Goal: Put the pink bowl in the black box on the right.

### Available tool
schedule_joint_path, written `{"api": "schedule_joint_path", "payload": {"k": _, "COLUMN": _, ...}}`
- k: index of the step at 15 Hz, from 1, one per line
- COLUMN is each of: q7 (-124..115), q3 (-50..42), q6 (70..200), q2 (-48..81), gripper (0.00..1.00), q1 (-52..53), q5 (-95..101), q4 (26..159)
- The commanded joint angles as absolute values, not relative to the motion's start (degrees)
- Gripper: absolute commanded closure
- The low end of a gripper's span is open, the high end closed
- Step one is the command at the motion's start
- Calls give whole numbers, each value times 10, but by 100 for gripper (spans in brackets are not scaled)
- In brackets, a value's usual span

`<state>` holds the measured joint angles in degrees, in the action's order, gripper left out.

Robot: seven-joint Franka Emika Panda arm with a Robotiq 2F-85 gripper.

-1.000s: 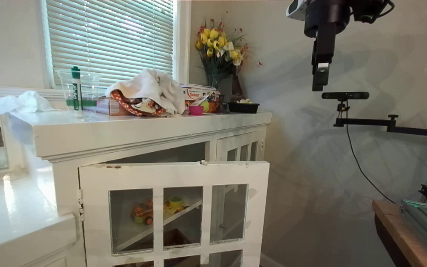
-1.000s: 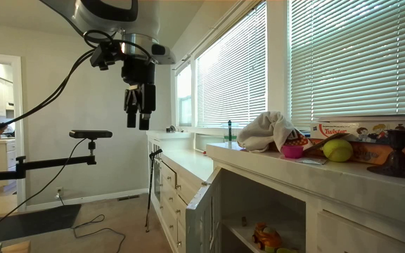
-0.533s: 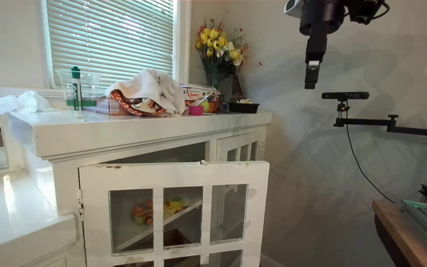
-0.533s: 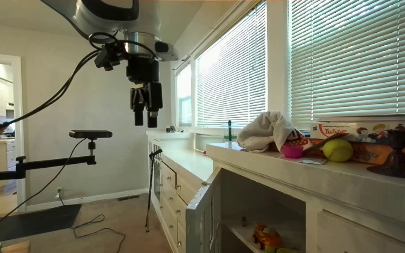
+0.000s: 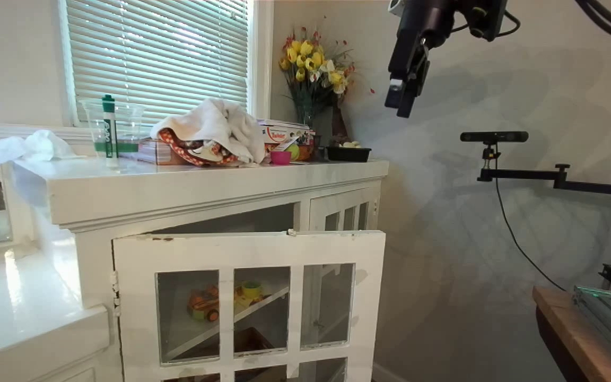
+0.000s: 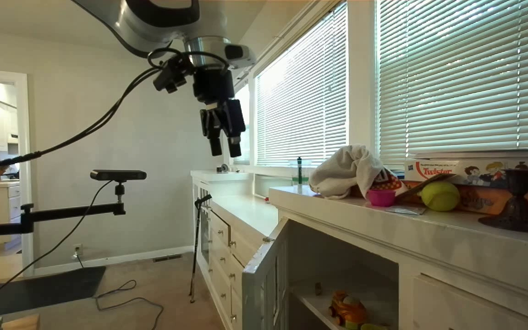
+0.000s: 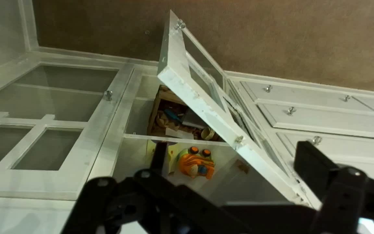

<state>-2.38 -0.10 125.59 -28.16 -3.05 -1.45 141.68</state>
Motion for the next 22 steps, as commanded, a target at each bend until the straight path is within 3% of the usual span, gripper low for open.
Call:
{"api": "schedule_joint_path", "payload": {"k": 1, "q7": -61, "q3": -2, "q6": 1282, "q2": -230, "gripper": 0, "q1": -56, "q5": 12, "q4": 1365}}
{"api": "schedule_joint_path", "payload": {"k": 11, "q7": -73, "q3": -35, "q6": 1396, "q2": -143, "gripper": 0, "q1": -83, "q5": 14, "q4": 1305}}
{"api": "schedule_joint_path", "payload": {"k": 22, "q7": -49, "q3": -36, "q6": 1419, "q2": -31, "gripper": 0, "q1": -70, "q5": 43, "q4": 1210}}
